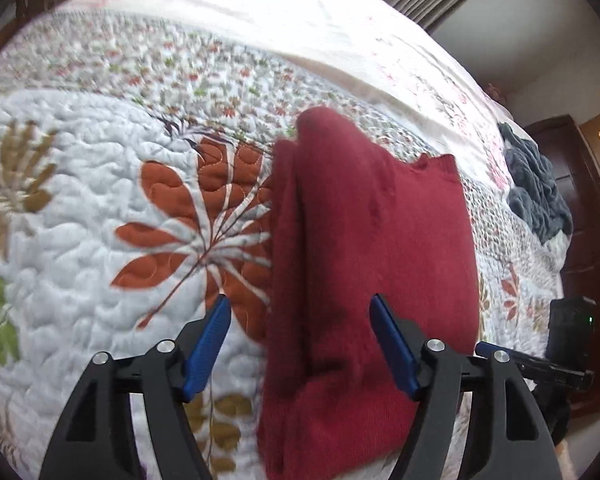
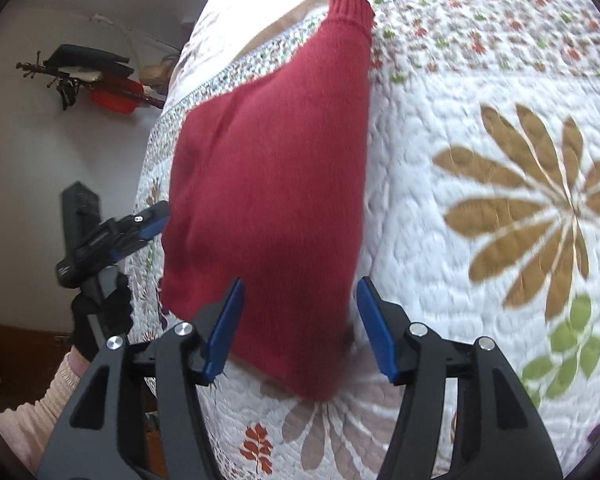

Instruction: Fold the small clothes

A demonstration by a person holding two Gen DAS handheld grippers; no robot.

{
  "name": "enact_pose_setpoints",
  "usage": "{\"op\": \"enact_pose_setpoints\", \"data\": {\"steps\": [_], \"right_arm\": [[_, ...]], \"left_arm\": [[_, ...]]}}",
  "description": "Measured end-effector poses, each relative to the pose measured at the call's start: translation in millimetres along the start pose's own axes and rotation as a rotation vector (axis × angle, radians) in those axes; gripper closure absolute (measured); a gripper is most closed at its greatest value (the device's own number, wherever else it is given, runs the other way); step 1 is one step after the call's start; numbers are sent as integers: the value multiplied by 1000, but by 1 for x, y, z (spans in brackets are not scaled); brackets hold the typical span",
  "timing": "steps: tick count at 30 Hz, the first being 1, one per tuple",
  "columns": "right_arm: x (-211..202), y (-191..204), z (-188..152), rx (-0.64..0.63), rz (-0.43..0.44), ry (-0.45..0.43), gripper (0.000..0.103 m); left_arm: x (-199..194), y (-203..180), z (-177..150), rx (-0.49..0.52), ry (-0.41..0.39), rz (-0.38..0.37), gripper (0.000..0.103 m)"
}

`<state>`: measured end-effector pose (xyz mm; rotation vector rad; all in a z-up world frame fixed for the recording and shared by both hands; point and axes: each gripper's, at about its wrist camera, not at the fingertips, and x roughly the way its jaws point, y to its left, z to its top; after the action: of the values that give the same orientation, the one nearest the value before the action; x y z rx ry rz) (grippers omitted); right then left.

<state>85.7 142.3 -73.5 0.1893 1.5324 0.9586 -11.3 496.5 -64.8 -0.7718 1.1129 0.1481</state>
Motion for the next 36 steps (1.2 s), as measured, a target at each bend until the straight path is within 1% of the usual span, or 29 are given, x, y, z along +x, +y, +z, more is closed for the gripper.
{"op": "enact_pose_setpoints", "data": {"steps": [1, 4, 6, 9, 11, 13, 16, 18, 19, 20, 21, 23, 24, 25, 28, 30, 33, 36], "right_arm": [[3, 0, 4, -2, 6, -1, 42], [10, -4, 18, 1, 31, 5, 40], [17, -8, 25, 11, 43, 10, 40], [29, -16, 36, 28, 73, 25, 38], [37, -23, 45, 32, 86, 38, 35], [46, -26, 52, 40, 100, 44, 31], [60, -27, 59, 46, 136, 50, 30], [67, -29, 63, 58, 161, 52, 31], [69, -30, 66, 69, 172, 52, 33], [70, -30, 67, 73, 181, 53, 37], [70, -30, 68, 74, 185, 53, 45], [66, -31, 67, 80, 205, 50, 54], [63, -32, 66, 80, 209, 47, 57], [58, -30, 65, 73, 209, 42, 58], [41, -27, 62, 50, 222, 34, 60], [29, -24, 57, 36, 230, 30, 60], [1, -27, 43, 18, 233, 26, 60], [-28, -32, 26, 14, 227, 25, 60]], "left_arm": [[8, 2, 6, -7, 22, -36, 31], [29, 12, 16, -37, 70, -103, 31], [40, 17, 20, -48, 86, -135, 31], [54, 18, 27, -41, 103, -205, 30], [62, 14, 31, -31, 122, -273, 30], [71, 7, 34, -26, 135, -309, 17], [83, -8, 36, 5, 158, -349, 16], [87, -14, 36, 23, 171, -362, 17], [89, -18, 35, 35, 178, -356, 22], [91, -21, 34, 44, 185, -333, 28], [92, -23, 32, 53, 189, -302, 34], [90, -25, 32, 51, 178, -297, 46], [88, -26, 32, 49, 173, -302, 53], [83, -28, 31, 51, 161, -304, 56], [70, -36, 24, 66, 135, -308, 59], [64, -41, 19, 58, 131, -335, 59], [56, -57, 3, 60, 131, -373, 59], [47, -84, -22, 78, 131, -412, 59]]}}
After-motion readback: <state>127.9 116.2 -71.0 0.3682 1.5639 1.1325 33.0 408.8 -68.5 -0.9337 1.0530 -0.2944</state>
